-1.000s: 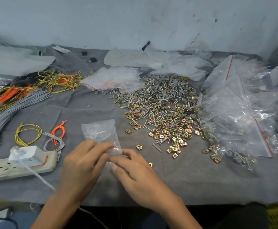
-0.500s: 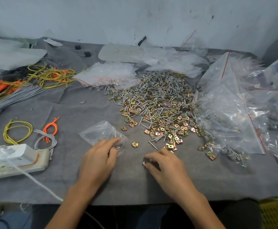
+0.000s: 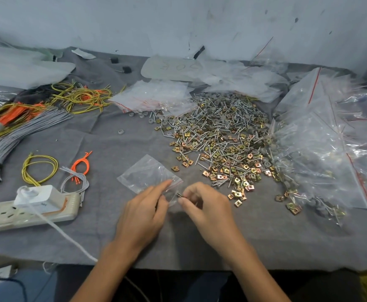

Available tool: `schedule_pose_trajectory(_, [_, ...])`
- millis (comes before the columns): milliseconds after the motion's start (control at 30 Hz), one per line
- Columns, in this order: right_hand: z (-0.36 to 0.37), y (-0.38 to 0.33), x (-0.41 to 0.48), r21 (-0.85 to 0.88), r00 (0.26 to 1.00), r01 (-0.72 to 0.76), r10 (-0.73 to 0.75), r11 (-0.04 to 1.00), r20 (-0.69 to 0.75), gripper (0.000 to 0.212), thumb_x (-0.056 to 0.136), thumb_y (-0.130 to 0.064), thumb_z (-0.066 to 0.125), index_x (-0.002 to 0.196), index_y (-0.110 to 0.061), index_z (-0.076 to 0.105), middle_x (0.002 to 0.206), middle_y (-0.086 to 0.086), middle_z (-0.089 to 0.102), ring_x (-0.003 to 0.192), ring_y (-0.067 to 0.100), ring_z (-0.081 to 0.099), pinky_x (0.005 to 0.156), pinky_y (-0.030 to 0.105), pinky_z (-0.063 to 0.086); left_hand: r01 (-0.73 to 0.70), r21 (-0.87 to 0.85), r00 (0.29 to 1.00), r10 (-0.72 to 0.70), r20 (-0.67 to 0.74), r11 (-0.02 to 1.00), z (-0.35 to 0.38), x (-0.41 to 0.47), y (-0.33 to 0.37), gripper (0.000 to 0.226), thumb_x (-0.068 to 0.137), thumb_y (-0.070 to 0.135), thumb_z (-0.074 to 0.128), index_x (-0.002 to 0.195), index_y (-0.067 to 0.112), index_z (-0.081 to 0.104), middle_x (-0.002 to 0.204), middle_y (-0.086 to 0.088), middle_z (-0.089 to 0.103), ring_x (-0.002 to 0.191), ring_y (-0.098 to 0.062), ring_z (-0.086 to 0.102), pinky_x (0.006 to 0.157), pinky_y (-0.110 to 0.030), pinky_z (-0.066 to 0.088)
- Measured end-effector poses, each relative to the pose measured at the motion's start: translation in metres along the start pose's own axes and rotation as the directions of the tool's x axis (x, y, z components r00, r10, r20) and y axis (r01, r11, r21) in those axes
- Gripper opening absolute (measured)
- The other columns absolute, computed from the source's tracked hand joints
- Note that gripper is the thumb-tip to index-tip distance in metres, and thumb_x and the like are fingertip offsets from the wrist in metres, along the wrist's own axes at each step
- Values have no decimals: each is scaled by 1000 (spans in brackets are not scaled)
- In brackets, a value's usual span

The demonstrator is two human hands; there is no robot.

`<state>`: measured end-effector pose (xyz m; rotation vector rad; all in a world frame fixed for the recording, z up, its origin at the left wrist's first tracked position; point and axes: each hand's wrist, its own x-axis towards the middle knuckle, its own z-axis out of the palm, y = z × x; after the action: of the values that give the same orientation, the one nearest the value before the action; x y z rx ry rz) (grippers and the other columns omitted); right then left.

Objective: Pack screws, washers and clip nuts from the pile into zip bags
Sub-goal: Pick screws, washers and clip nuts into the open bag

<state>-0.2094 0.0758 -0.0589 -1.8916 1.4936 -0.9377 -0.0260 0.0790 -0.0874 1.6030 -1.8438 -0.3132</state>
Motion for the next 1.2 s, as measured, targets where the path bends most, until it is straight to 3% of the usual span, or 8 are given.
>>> schedule_pose_trajectory(100, [17, -13, 11, -109, 998, 42, -47, 993, -49, 6, 92, -33, 69, 96, -29, 69, 80, -13, 60, 76, 7, 57, 72, 32, 48, 5, -22, 1000, -5, -6, 1000, -1, -1, 0, 44, 96, 36, 38, 134, 30, 60, 118, 10, 69, 104, -14, 66, 81, -36, 56])
schedule_pose_trajectory(200, [26, -16, 12, -281, 998, 65, -69, 957, -7, 18, 99, -38, 56, 111, -32, 68, 94, -5, 65, 92, 20, 62, 76, 37, 44, 10, -34, 1000, -11, -17, 999, 0, -1, -2, 46, 96, 35, 37, 134, 28, 62, 126, 10, 67, 111, -11, 64, 87, -32, 54])
schedule_pose_trajectory(300, [15, -9, 5, -236, 997, 73, -67, 969, 31, 23, 98, -34, 58, 119, -35, 69, 95, -6, 63, 91, 20, 61, 77, 37, 47, 23, -38, 999, -24, -22, 999, 1, -1, -3, 46, 96, 37, 37, 134, 29, 61, 125, 11, 68, 109, -10, 64, 86, -33, 55])
schedule_pose_trajectory(567, [-74, 46, -25, -353, 978, -151, 87, 923, -191, 10, 88, -29, 75, 88, -32, 66, 86, -17, 55, 75, 5, 52, 63, 20, 36, 38, -40, 999, -39, -23, 999, 3, -2, -2, 45, 95, 38, 37, 133, 30, 61, 114, 13, 70, 99, -10, 65, 79, -29, 51])
schedule_pose_trajectory(700, [-80, 53, -30, -400, 971, -234, 193, 886, -141, 16, 87, -44, 74, 92, -33, 64, 92, -16, 56, 87, 10, 56, 74, 30, 43, 43, -40, 999, -44, -23, 998, 3, -2, -1, 46, 95, 38, 37, 133, 32, 61, 116, 14, 70, 99, -9, 64, 79, -31, 52])
schedule_pose_trajectory(1033, [-74, 47, -26, -458, 973, -230, 209, 858, -97, 10, 94, -39, 60, 98, -31, 64, 96, -12, 57, 90, 15, 58, 79, 41, 51, 61, -66, 998, -62, -16, 996, 0, -2, -1, 46, 95, 39, 37, 131, 31, 63, 117, 12, 71, 100, -10, 67, 79, -30, 53])
schedule_pose_trajectory(1133, [-71, 47, -24, -476, 975, -220, 189, 851, -114, 14, 98, -32, 54, 97, -25, 66, 95, -8, 59, 88, 18, 59, 75, 38, 47, 75, -96, 997, -77, -20, 993, -3, -2, 3, 48, 94, 39, 36, 131, 28, 66, 120, 10, 71, 102, -13, 68, 84, -34, 54])
schedule_pose_trajectory(1200, [-65, 42, -23, -392, 980, -198, 169, 899, -108, 12, 98, -31, 55, 92, -28, 65, 89, -13, 57, 82, 9, 57, 69, 33, 42, 82, -109, 996, -84, -19, 991, -4, -1, 5, 49, 93, 39, 36, 131, 27, 66, 122, 10, 70, 104, -14, 68, 85, -35, 55])
